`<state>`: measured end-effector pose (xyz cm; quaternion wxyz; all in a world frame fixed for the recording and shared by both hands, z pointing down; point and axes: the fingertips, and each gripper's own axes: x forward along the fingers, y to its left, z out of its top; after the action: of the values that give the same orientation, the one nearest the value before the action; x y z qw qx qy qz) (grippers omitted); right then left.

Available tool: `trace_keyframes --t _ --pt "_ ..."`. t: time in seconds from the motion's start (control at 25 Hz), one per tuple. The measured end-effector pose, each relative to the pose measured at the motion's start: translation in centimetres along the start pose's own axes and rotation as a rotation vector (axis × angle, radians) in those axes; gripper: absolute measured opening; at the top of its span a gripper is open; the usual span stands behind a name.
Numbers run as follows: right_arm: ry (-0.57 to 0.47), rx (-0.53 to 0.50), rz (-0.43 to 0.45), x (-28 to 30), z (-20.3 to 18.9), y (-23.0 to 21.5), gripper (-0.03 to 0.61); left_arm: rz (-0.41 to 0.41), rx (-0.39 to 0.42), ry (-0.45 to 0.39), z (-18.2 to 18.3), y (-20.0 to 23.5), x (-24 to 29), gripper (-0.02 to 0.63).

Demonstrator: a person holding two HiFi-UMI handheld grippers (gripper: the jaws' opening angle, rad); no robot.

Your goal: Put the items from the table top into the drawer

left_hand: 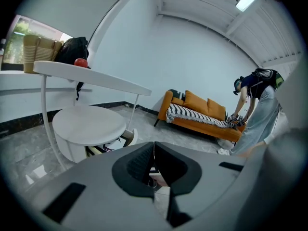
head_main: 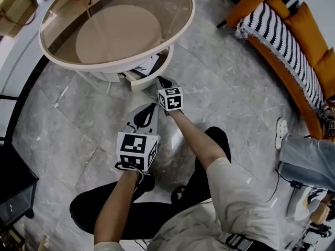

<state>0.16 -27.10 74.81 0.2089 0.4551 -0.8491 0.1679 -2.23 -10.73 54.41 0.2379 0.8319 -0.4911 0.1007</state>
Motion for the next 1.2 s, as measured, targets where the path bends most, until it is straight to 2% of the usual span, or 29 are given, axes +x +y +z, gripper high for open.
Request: trace_keyframes --t 0.2,0.48,0.72,1.0,1.2 --pt "-0.003 -0.004 0.009 1.8 1.0 0.8 0.035 0.033 -0.027 -0.018 0.6 1.5 -0.8 0.021" --pt "-0.027 0.012 0.015 4.4 2.5 1.8 0.035 0.094 -0.045 0.005 -0.8 4.0 -1.0 0.021" --pt "-0.043 0.039 0.004 6.1 3.4 2.6 0.035 0.089 -0.057 -0.025 0.4 4.3 -1.4 0.021" --pt "-0.021 0.034 0.013 7.4 4.3 3.1 0.035 0.062 -0.048 -0.014 0.4 3.3 -0.9 0.021" --pt "-0.026 0.05 0.026 7.3 4.1 2.9 0.037 0.081 -0.052 -0.01 0.3 3.8 -0.6 0.021"
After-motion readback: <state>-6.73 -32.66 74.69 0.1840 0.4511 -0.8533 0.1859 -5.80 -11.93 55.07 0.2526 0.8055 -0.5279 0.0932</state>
